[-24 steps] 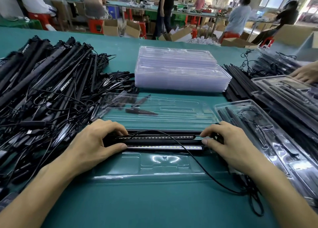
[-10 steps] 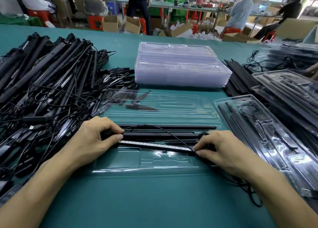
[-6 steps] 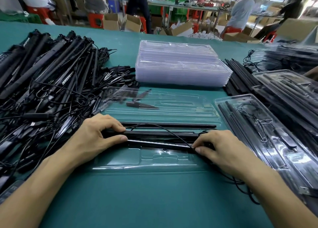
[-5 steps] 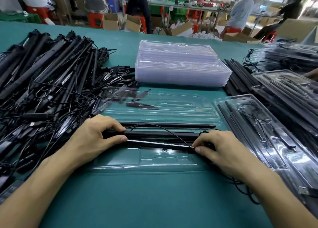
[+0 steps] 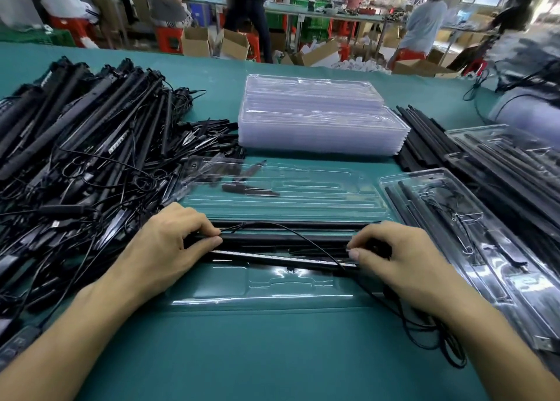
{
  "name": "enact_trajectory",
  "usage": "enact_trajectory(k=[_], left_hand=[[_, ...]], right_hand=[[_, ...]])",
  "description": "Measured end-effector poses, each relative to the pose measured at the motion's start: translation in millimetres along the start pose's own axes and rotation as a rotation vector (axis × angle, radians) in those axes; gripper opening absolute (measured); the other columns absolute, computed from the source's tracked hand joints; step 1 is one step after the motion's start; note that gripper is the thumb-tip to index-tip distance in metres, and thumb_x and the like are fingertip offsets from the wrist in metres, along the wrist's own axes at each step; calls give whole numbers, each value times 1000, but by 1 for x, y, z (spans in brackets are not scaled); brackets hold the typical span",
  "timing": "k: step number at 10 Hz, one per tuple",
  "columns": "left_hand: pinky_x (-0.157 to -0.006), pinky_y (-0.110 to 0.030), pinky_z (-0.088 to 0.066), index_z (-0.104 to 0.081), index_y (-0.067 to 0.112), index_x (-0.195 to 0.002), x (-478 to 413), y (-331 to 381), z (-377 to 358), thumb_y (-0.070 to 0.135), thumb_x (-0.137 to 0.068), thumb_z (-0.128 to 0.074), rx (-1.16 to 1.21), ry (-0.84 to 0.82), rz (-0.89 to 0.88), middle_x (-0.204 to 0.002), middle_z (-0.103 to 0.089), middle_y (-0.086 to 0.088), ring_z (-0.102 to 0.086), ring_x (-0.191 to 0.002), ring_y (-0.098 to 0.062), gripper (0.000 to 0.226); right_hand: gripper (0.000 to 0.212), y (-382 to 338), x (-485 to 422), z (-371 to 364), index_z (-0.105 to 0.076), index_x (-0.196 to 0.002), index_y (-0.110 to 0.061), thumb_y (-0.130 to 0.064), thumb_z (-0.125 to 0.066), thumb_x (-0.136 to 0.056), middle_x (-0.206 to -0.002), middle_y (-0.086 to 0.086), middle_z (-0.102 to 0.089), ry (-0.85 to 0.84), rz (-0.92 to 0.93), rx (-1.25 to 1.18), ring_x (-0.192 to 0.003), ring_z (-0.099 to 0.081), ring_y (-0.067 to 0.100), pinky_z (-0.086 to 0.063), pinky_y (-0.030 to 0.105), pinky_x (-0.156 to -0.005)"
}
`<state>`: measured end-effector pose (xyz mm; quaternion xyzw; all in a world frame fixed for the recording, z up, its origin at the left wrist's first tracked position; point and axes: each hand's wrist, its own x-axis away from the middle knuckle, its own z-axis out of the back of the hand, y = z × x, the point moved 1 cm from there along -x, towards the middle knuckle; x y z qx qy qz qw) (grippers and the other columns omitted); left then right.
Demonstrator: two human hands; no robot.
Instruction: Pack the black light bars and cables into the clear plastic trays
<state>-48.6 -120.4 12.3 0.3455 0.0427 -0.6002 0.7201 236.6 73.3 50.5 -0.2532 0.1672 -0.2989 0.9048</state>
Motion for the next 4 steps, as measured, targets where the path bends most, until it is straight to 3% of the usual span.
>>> enact_trajectory(k=[1,2,3,4], left_hand=[[-73,-32,-50,-68,24,-79,0,-4,-4,32,-80,-73,-11,26,-21,-81,-65,19,-57,-83,-8,9],[-75,-30,-47,-67,27,-81,2,-4,-5,32,-85,-76,-14,49,-22,-84,-63,22,-55,-86,-7,11],[-74,-35,-51,-68,26,-82,4,-5,-5,37,-86,-75,-13,42,-16,-86,-64,22,-56,-86,-8,14],[-76,-38,-53,-70,27,-85,5,-4,-4,53,-87,-56,-12,43,24,-87,-66,21,-59,-87,-7,29]], right_hand=[[17,-4,-6,9,-69,-94,-32,-20,-74,-84,-85,-13,-65,255,-6,-57,-85,-59,-2,-38,4,-74],[30,-12,-11,13,-66,-115,-35,-25,-71,-87,-98,-13,-65,208,-52,11,-92,-59,-2,-38,8,-81],[44,-16,-7,6,-54,-133,-41,-40,-64,-90,-121,-7,-66,-19,-177,210,-116,-58,15,-43,26,-96],[46,-28,4,8,-50,-137,-38,-48,-57,-92,-122,-3,-64,173,-137,321,-117,-56,20,-41,30,-93]])
